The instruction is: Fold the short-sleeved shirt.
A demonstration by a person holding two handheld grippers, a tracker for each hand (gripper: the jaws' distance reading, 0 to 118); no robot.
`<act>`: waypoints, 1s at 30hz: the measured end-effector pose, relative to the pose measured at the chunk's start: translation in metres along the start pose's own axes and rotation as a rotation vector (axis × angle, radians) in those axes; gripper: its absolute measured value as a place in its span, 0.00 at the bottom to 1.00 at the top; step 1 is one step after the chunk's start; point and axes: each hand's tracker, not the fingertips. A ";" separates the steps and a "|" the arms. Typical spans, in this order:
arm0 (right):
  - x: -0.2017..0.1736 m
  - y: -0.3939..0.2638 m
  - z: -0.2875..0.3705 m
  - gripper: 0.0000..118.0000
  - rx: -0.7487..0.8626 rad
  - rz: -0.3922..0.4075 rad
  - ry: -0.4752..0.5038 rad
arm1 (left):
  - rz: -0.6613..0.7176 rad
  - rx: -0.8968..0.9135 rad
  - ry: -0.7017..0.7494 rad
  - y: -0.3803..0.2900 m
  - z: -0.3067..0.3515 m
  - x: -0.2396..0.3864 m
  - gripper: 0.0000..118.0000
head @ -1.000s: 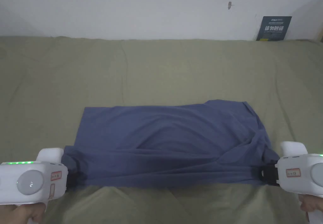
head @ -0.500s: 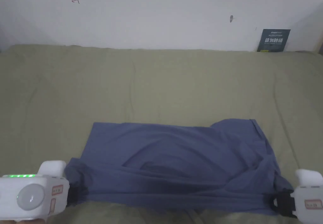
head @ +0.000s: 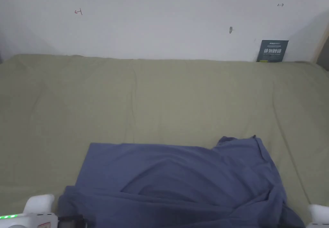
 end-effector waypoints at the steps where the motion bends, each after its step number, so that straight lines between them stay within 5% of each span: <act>1: 0.001 0.002 0.009 1.00 0.042 0.025 -0.010 | -0.038 0.056 0.067 0.001 0.015 -0.004 0.97; 3: -0.001 0.011 0.020 1.00 0.080 0.087 -0.103 | -0.062 0.068 0.064 0.009 0.023 -0.003 0.98; 5: -0.005 0.025 0.025 1.00 0.130 0.120 -0.096 | -0.085 0.105 0.073 0.022 0.025 -0.001 0.98; 7: -0.007 0.043 0.025 0.71 0.157 0.098 -0.064 | -0.074 0.099 0.053 0.046 0.019 0.005 0.89; 8: -0.011 0.054 0.025 0.42 0.185 0.080 -0.019 | -0.059 0.112 0.026 0.056 0.017 0.008 0.76; 9: -0.014 0.064 0.022 0.04 0.196 0.075 0.017 | -0.060 0.125 -0.009 0.067 0.014 0.011 0.31; 10: -0.017 0.073 0.019 0.01 0.192 0.071 0.004 | -0.061 0.124 -0.005 0.076 0.010 0.015 0.00; 19: -0.035 0.147 -0.027 0.01 0.191 0.062 0.011 | -0.083 0.117 -0.015 0.192 -0.071 0.027 0.04; 20: -0.038 0.152 -0.030 0.01 0.190 0.061 0.005 | -0.089 0.098 0.003 0.202 -0.085 0.030 0.26; 21: -0.038 0.157 -0.034 0.01 0.183 0.066 0.001 | -0.120 0.065 0.041 0.210 -0.099 0.032 0.84; 22: -0.038 0.160 -0.038 0.01 0.181 0.067 0.001 | -0.139 0.033 0.077 0.217 -0.116 0.033 1.00; 28: -0.031 0.172 -0.057 0.01 0.145 0.075 -0.014 | -0.143 0.019 0.084 0.231 -0.165 0.030 0.97; 30: -0.031 0.173 -0.063 0.01 0.134 0.072 -0.023 | -0.153 -0.065 0.086 0.230 -0.174 0.032 0.87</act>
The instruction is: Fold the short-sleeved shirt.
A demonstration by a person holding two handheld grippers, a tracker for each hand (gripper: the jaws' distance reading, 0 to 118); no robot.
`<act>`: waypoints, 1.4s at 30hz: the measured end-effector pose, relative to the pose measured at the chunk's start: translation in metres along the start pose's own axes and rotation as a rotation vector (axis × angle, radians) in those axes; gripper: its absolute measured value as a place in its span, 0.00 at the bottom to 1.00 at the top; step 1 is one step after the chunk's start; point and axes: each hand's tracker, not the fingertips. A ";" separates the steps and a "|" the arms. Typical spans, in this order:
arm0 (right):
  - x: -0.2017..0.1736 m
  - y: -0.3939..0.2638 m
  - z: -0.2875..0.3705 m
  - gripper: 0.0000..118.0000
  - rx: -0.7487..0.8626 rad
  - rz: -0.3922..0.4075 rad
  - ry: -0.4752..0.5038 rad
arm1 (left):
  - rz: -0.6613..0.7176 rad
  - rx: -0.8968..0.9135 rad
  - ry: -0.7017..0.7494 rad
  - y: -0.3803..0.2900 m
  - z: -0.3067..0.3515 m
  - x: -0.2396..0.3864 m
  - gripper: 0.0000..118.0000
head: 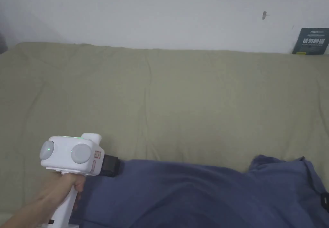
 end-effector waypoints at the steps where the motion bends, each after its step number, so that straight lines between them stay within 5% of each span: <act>1: 0.000 0.000 -0.001 0.01 -0.004 0.003 0.002 | 0.001 -0.002 0.002 -0.002 0.001 0.002 0.84; 2: 0.004 0.000 -0.004 0.01 -0.008 0.004 0.005 | 0.002 0.045 0.016 -0.004 0.009 0.003 0.71; 3: 0.004 0.000 -0.005 0.01 -0.013 0.007 0.003 | 0.000 0.045 0.020 -0.004 0.016 0.006 0.43; 4: 0.004 0.000 -0.005 0.01 -0.014 0.010 0.000 | -0.022 0.061 0.018 -0.006 0.022 0.009 0.02; 15: 0.025 0.024 -0.016 0.04 -0.008 0.003 0.023 | -0.021 0.077 -0.019 -0.011 0.033 0.009 0.00; 16: 0.027 0.028 -0.020 0.14 -0.013 0.002 0.026 | -0.024 0.075 -0.017 -0.011 0.032 0.010 0.00; 17: 0.029 0.033 -0.025 0.36 -0.035 0.003 0.031 | -0.021 0.077 -0.015 -0.013 0.039 0.018 0.00; 18: 0.033 0.038 -0.034 0.83 -0.079 0.011 0.030 | -0.019 0.081 -0.015 -0.015 0.040 0.020 0.00; 19: 0.034 0.040 -0.042 1.00 -0.111 0.015 0.032 | -0.018 0.078 -0.018 -0.015 0.039 0.022 0.00; 26: 0.041 0.045 -0.087 0.96 -0.167 0.080 0.010 | -0.019 0.065 -0.021 -0.011 0.034 0.020 0.00; 28: 0.044 0.047 -0.092 0.70 -0.168 0.068 0.022 | -0.020 0.062 -0.022 -0.012 0.034 0.021 0.00; 30: 0.034 0.046 -0.079 0.26 -0.155 0.057 0.024 | -0.023 0.061 -0.022 -0.009 0.033 0.019 0.00; 32: 0.032 0.043 -0.074 0.04 -0.142 0.067 0.002 | -0.025 0.062 -0.023 -0.010 0.034 0.020 0.00; 35: 0.043 0.043 -0.065 0.03 -0.105 0.009 0.050 | -0.018 0.066 -0.027 -0.012 0.040 0.017 0.00; 42: 0.041 0.032 -0.003 0.03 -0.023 0.017 0.098 | 0.011 0.104 -0.051 -0.027 0.077 0.005 0.00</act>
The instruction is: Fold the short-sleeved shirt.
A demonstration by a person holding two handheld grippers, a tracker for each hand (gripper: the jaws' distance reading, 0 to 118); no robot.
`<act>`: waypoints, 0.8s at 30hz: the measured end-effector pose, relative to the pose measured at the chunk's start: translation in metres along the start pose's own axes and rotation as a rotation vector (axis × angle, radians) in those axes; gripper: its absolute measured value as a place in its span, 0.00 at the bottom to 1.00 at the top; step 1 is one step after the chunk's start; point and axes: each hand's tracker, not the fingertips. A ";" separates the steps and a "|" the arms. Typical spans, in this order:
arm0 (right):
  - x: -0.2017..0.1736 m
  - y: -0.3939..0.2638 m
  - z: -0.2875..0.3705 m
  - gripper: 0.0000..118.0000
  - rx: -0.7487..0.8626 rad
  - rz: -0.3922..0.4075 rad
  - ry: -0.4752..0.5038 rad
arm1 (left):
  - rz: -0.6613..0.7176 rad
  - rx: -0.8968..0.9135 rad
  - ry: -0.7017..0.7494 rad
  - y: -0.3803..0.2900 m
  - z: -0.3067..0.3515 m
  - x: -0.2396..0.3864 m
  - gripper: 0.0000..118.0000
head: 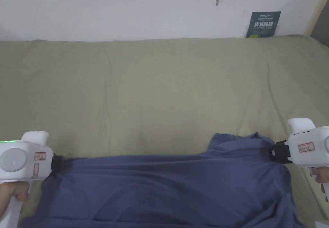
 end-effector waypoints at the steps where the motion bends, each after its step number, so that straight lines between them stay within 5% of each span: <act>1: -0.001 -0.002 0.010 0.03 0.009 -0.008 0.009 | 0.003 0.011 -0.002 -0.003 0.008 0.000 0.00; 24: -0.012 -0.142 0.140 0.03 0.099 -0.007 0.101 | 0.052 0.157 -0.066 -0.152 0.139 -0.025 0.00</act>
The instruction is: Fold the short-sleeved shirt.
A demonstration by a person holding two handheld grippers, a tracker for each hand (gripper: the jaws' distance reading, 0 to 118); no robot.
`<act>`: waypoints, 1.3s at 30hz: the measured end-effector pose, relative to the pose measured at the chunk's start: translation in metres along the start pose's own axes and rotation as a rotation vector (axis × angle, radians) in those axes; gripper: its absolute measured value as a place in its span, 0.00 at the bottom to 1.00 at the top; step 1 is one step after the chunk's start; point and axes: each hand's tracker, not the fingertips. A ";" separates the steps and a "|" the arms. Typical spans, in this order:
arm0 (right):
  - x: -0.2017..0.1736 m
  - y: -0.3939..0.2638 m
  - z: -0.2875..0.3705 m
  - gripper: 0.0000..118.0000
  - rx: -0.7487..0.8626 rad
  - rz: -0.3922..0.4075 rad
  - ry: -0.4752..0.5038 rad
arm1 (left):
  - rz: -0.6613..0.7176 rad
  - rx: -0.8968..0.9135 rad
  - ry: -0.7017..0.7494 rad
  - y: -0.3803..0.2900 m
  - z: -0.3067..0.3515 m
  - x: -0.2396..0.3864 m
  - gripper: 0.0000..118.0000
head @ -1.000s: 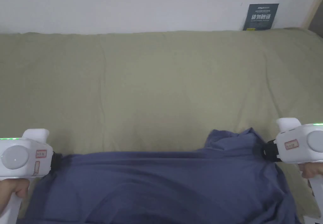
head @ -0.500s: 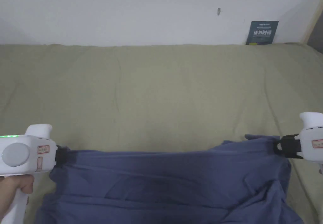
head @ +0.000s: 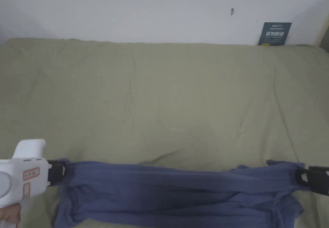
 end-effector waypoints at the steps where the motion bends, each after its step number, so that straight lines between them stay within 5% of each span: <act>1: 0.000 -0.008 0.000 0.03 -0.009 0.000 -0.002 | -0.007 -0.012 -0.005 -0.008 0.002 -0.001 0.00; 21: 0.026 -0.086 -0.051 0.08 -0.197 -0.196 0.009 | 0.010 -0.153 0.008 -0.071 -0.025 -0.020 0.02; 22: 0.026 -0.085 -0.049 0.25 -0.197 -0.207 0.019 | 0.014 -0.150 -0.001 -0.071 -0.023 -0.021 0.16; 23: 0.024 -0.082 -0.047 0.51 -0.205 -0.210 -0.011 | 0.024 -0.144 -0.015 -0.071 -0.020 -0.022 0.49; 24: 0.023 -0.081 -0.042 0.86 -0.212 -0.187 -0.085 | 0.032 -0.151 0.003 -0.071 -0.019 -0.022 0.97; 25: 0.023 -0.081 -0.038 0.99 -0.207 -0.166 -0.099 | 0.028 -0.187 0.062 -0.071 -0.019 -0.025 1.00; 30: 0.009 -0.081 -0.009 1.00 -0.136 -0.177 -0.126 | 0.063 -0.152 0.063 -0.047 0.024 -0.041 0.97; 32: -0.008 -0.077 0.002 0.84 -0.072 -0.142 -0.155 | 0.118 -0.127 0.046 -0.065 0.018 -0.047 0.92; 33: -0.016 -0.075 0.007 0.49 -0.026 -0.146 -0.149 | 0.151 -0.098 0.020 -0.063 0.020 -0.051 0.79; 34: -0.026 -0.071 0.011 0.17 -0.005 -0.148 -0.131 | 0.182 -0.085 -0.006 -0.061 0.021 -0.054 0.55; 35: -0.037 -0.066 0.014 0.01 0.017 -0.140 -0.132 | 0.216 -0.082 -0.023 -0.059 0.040 -0.044 0.18; 36: -0.047 -0.064 0.015 0.01 0.048 -0.123 -0.139 | 0.233 -0.059 -0.032 -0.057 0.043 -0.043 0.06; 39: -0.081 -0.053 0.024 0.01 0.089 -0.050 -0.103 | 0.219 -0.031 -0.006 -0.053 0.035 -0.049 0.03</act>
